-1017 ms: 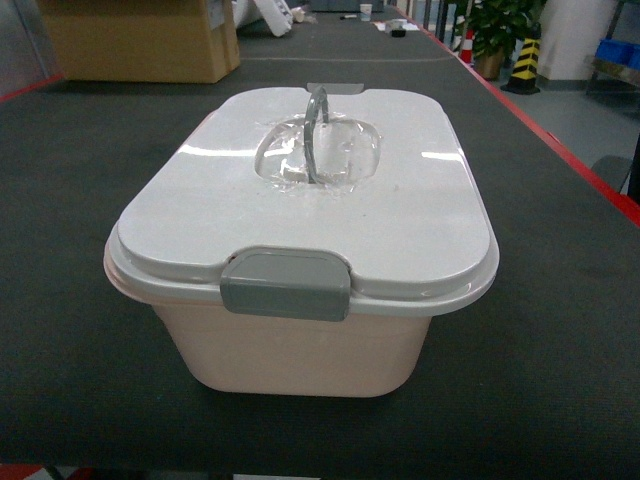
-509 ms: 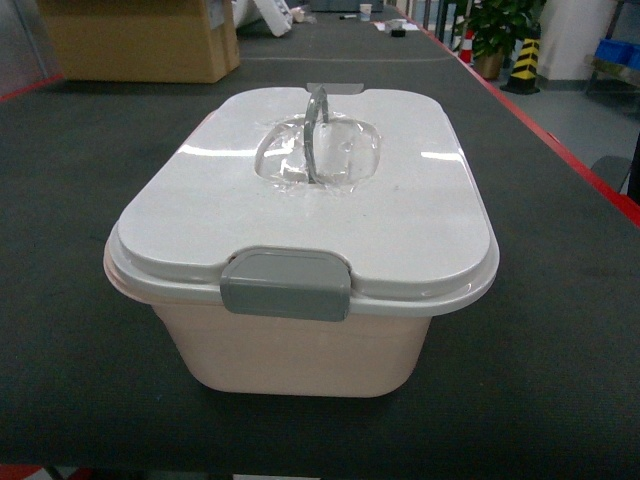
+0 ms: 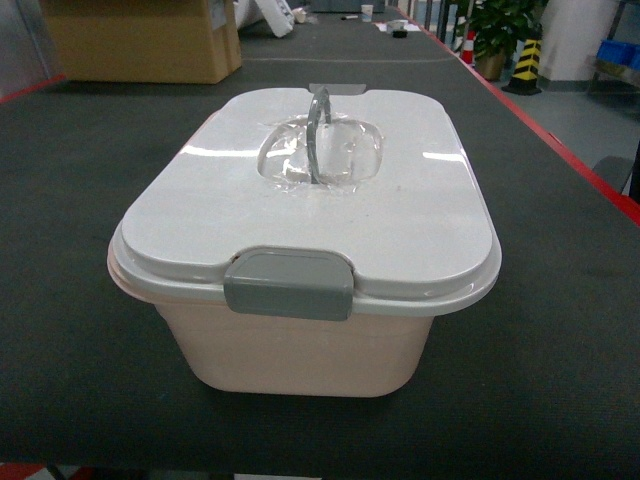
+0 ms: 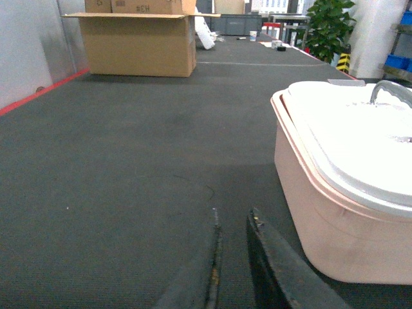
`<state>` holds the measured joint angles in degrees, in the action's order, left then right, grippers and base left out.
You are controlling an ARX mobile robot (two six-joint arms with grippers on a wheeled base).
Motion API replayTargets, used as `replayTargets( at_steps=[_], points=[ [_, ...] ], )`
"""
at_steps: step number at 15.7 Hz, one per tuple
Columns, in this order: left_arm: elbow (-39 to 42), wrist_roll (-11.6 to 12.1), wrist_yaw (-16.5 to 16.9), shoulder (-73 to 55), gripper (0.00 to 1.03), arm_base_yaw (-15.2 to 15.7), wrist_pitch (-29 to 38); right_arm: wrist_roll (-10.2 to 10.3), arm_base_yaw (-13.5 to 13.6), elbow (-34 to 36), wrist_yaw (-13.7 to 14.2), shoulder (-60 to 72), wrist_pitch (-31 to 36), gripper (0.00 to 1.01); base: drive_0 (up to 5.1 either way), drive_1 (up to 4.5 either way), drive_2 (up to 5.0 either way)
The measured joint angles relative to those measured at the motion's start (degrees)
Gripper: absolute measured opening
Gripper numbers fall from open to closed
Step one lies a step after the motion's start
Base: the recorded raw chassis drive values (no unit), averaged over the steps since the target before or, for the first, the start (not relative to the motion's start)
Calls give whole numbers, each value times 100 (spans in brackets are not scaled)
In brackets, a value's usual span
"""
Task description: Pick capacitor and pack into box
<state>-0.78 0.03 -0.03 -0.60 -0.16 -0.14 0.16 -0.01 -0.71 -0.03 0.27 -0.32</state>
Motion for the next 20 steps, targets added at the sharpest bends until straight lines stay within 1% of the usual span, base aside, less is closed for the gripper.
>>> replayTargets(
  at_steps=[5, 6, 7, 8, 9, 20],
  points=[
    [0, 0, 2, 0, 70, 0, -13, -2, 0, 0, 2, 0, 0, 98, 0, 0, 0],
    [0, 0, 2, 0, 80, 0, -13, -2, 0, 0, 2, 0, 0, 98, 0, 0, 0],
    [0, 0, 0, 0, 95, 0, -13, -2, 0, 0, 2, 0, 0, 98, 0, 0, 0],
    [0, 2, 2, 0, 99, 0, -15, -2, 0, 0, 2, 0, 0, 98, 0, 0, 0],
    [0, 0, 2, 0, 98, 0, -13, -2, 0, 0, 2, 0, 0, 98, 0, 0, 0],
    [0, 0, 2, 0, 98, 0, -13, -2, 0, 0, 2, 0, 2, 98, 0, 0, 0]
  ],
)
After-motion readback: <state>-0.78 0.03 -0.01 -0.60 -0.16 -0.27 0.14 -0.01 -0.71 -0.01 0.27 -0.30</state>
